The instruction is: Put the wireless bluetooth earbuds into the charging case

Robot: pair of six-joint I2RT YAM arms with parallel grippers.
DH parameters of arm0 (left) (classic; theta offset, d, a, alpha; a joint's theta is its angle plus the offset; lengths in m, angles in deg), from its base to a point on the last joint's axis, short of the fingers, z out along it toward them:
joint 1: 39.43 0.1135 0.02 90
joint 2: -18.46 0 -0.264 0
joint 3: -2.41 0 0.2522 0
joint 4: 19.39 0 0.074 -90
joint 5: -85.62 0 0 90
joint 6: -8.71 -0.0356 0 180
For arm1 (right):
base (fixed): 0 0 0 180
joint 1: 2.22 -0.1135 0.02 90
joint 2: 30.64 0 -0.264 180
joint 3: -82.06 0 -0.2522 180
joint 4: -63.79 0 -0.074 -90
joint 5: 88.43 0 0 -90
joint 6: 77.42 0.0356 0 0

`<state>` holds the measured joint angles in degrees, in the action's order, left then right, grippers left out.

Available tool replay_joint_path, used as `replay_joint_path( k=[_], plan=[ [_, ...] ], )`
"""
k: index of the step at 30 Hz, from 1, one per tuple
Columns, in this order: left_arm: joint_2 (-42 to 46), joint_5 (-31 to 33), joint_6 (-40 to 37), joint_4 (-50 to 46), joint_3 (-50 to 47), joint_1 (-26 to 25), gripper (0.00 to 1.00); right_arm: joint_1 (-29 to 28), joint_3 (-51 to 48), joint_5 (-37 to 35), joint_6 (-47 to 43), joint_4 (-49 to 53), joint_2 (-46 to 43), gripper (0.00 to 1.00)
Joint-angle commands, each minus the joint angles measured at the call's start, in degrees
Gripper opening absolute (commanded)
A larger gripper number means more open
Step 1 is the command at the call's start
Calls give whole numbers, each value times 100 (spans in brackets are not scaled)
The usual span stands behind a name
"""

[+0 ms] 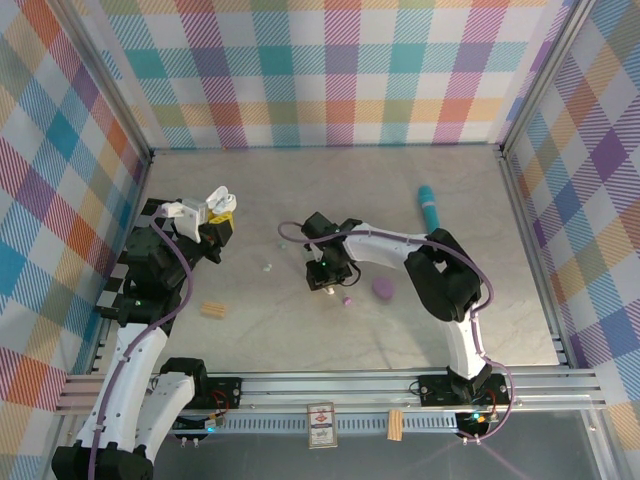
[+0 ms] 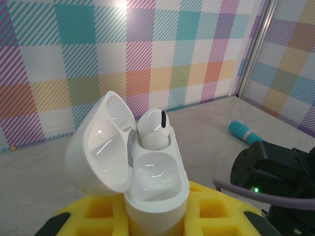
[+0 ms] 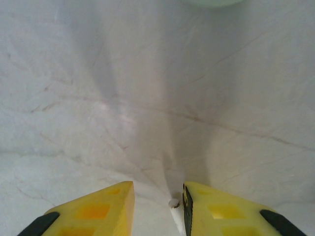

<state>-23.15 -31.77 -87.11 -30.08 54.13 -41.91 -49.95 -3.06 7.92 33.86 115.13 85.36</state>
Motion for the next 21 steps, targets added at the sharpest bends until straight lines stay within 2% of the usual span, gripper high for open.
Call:
replay_joint_path(
  k=[1, 6, 9, 11, 13, 16, 18, 21],
  plan=[
    [91, -18, -38, 98, -50, 38, 0, -169, 28, 198, -431, 297, -103, 33],
    [106, -26, 6, 149, -112, 46, 0, -418, 7, 308, -956, 409, -254, 34],
    [94, -55, 38, 210, -130, 44, 0, -457, -96, 374, -953, 262, -509, 36],
    [76, -58, 55, 230, -130, 45, 0, -459, -215, 162, -758, 97, -752, 38],
    [64, -65, 54, 244, -130, 46, 0, -456, -330, -336, -398, -11, -1010, 45],
    [46, -78, 55, 264, -139, 45, 0, -360, -210, -933, 377, 378, -1078, 51],
    [23, -87, 57, 297, -148, 37, 0, -254, 11, -1033, 896, 912, -909, 52],
    [-1, -110, 67, 327, -143, 39, 0, -185, 325, -797, 1287, 1428, -631, 53]
  ],
)
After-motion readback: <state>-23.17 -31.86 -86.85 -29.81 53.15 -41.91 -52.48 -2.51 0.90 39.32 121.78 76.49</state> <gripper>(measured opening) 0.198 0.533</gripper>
